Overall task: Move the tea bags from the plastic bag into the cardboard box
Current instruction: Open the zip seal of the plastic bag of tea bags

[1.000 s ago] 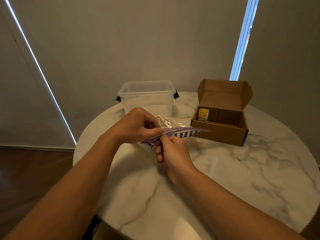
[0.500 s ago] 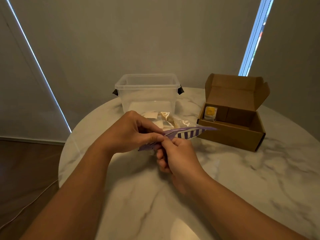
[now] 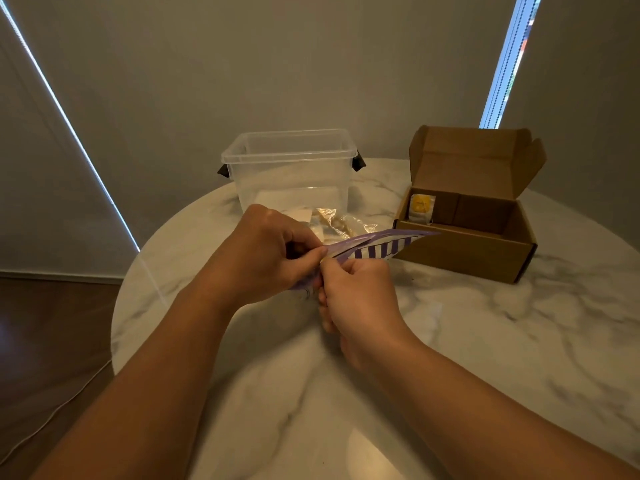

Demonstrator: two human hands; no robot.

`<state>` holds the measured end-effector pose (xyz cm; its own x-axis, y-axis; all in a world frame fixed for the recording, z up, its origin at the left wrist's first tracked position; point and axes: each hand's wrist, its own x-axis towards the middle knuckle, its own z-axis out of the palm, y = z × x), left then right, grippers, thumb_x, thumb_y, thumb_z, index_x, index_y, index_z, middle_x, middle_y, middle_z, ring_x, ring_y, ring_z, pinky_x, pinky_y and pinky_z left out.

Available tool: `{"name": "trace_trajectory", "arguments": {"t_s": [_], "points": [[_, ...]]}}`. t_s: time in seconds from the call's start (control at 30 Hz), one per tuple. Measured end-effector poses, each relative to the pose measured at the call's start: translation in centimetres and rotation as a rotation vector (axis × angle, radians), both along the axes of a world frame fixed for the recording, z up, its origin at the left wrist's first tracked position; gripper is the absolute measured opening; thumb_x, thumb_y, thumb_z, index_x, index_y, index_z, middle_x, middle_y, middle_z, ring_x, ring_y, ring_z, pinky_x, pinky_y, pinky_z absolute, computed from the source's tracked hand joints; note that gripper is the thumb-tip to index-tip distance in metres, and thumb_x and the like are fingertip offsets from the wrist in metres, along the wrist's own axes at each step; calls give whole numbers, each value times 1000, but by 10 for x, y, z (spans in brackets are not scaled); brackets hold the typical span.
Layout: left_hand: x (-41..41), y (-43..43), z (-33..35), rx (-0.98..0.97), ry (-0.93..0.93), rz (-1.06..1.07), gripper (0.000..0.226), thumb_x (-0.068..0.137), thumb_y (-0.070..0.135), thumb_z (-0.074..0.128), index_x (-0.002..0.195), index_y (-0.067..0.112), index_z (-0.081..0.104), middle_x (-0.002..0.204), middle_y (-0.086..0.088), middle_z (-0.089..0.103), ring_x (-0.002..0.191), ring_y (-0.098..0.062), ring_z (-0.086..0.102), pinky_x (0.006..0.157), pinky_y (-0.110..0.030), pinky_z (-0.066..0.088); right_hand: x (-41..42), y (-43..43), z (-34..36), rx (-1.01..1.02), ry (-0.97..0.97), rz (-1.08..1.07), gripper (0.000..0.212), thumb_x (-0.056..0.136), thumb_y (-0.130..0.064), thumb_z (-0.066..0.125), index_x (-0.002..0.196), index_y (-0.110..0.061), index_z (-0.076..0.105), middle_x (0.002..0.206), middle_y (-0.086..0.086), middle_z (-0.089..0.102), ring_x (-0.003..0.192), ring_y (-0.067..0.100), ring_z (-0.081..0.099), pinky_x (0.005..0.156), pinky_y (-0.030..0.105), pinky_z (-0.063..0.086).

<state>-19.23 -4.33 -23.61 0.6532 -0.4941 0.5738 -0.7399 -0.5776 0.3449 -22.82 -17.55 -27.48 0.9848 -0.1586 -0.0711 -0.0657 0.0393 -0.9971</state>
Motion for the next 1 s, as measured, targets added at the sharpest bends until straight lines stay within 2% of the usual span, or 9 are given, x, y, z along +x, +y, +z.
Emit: {"name": "trace_trajectory", "arguments": {"t_s": [0.13,0.23,0.3,0.37,0.47,0.6,0.73,0.87,1.0], "points": [[6,5,4,-32,-110,107,17,84,21,68,80,8,79,63,-2,70,49,-14,62,48,-32,49,-3,3,-5,-44,47,7,33,92,-28,58,63,-11,63,53,0,52,51,17,45,52,30,34],[5,2,2,-29,-56,69,7,84,17,75,81,11,79,62,4,69,50,-14,60,46,-23,46,-4,1,-1,-32,73,-1,40,94,-30,55,59,-12,63,47,-1,53,45,16,46,51,30,35],[6,1,1,-34,-60,65,6,84,18,75,82,13,78,66,7,68,55,-12,61,49,-18,46,-7,-5,7,-13,128,46,40,97,-32,51,67,-9,66,47,-1,54,40,13,44,43,24,33],[8,3,2,-25,-64,59,9,84,23,75,89,16,77,74,9,67,61,-11,60,54,-22,49,-10,-12,11,-52,142,99,42,97,-37,51,77,-4,68,52,4,57,41,15,47,40,23,34],[8,3,5,-68,15,1,22,82,14,77,102,21,71,86,7,66,69,-16,62,60,-27,54,-11,-22,13,-100,88,72,45,95,-40,53,79,-1,68,56,7,60,44,18,53,42,26,40],[9,-3,12,-118,219,-116,30,84,0,71,100,24,62,101,8,66,80,-21,65,68,-36,58,-4,-37,18,-217,25,-19,38,95,-32,56,76,-2,70,57,8,62,45,16,56,47,27,44],[18,-6,24,6,299,-194,32,86,-5,63,92,27,66,109,9,67,85,-17,64,67,-29,56,0,-45,21,-237,23,-17,32,93,-23,57,74,-2,70,60,10,64,45,18,55,47,27,44],[32,-9,35,184,342,-224,36,88,-3,60,103,25,76,114,15,68,99,-18,65,74,-36,58,3,-49,21,-244,25,0,33,95,-25,56,79,1,70,62,9,63,44,16,53,43,24,40],[41,-18,38,186,380,-230,18,88,12,70,102,21,77,104,11,72,92,-16,68,75,-36,59,6,-51,21,-264,0,9,37,97,-29,54,80,0,70,62,9,64,45,16,54,42,24,40]]}}
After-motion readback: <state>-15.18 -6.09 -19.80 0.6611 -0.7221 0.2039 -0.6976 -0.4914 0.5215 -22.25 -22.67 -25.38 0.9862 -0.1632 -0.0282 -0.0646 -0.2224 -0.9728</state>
